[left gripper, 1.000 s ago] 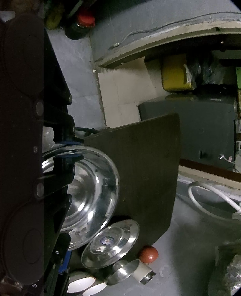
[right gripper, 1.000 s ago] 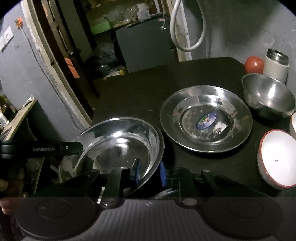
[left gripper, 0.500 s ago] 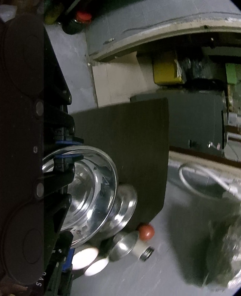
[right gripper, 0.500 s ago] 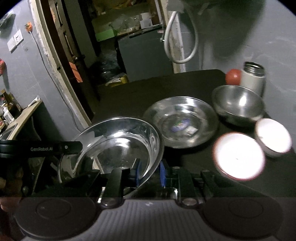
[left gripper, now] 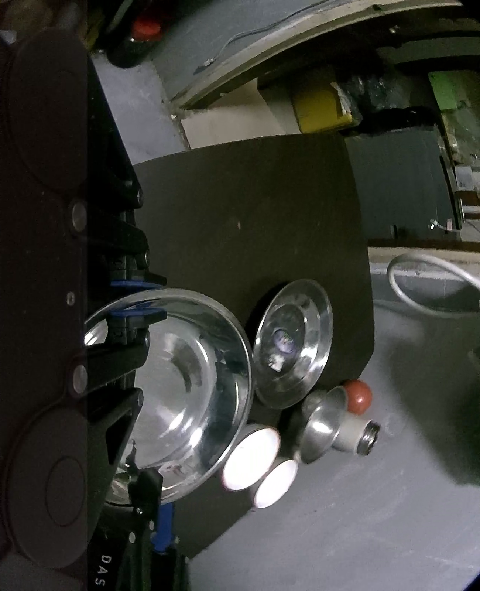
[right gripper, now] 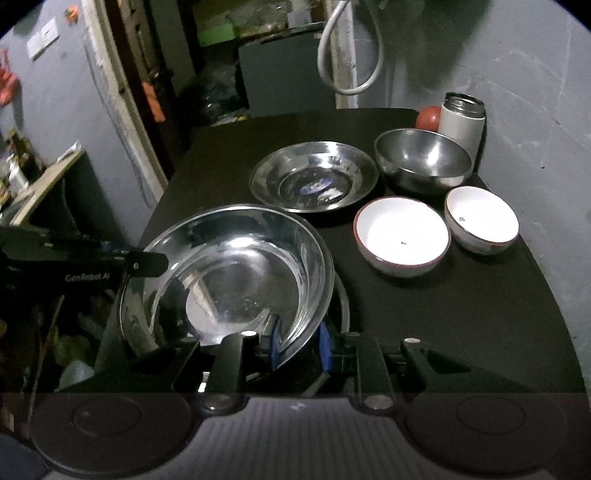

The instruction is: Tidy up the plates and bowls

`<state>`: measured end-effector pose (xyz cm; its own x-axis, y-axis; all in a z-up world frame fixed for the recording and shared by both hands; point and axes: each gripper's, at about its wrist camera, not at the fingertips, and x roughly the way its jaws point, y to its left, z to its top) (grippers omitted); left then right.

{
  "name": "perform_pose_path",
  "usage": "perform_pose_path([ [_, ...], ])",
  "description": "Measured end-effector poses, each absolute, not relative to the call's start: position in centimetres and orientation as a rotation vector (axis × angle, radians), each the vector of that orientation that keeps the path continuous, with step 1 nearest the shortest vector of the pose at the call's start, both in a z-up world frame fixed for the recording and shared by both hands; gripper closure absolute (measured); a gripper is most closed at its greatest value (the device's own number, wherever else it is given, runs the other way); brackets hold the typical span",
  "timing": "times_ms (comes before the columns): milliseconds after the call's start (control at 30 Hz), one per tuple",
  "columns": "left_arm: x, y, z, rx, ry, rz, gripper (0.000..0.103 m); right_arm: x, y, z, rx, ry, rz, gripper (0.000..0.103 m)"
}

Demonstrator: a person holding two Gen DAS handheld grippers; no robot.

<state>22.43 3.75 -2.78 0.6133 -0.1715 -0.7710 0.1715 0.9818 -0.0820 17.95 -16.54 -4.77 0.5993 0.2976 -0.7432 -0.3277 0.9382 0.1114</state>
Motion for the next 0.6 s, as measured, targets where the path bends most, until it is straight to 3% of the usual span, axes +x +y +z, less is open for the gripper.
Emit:
perform_pose_path([
  [600,22.3,1.4,-4.0,0.123,0.946,-0.175,0.087,17.8,-16.0,-5.3,-0.175,0.887,0.378,0.077],
])
